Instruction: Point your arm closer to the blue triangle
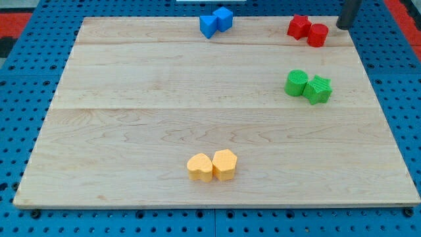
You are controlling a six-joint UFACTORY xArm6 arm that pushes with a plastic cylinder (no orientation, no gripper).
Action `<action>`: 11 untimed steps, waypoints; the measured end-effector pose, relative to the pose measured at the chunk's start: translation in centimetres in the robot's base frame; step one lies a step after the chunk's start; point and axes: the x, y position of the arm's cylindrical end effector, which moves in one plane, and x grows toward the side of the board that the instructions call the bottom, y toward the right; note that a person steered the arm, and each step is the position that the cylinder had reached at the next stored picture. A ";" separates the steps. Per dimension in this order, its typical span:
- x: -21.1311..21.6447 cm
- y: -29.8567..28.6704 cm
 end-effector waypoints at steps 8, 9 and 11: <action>10.0 -11.4; 10.0 -19.0; 7.6 -32.6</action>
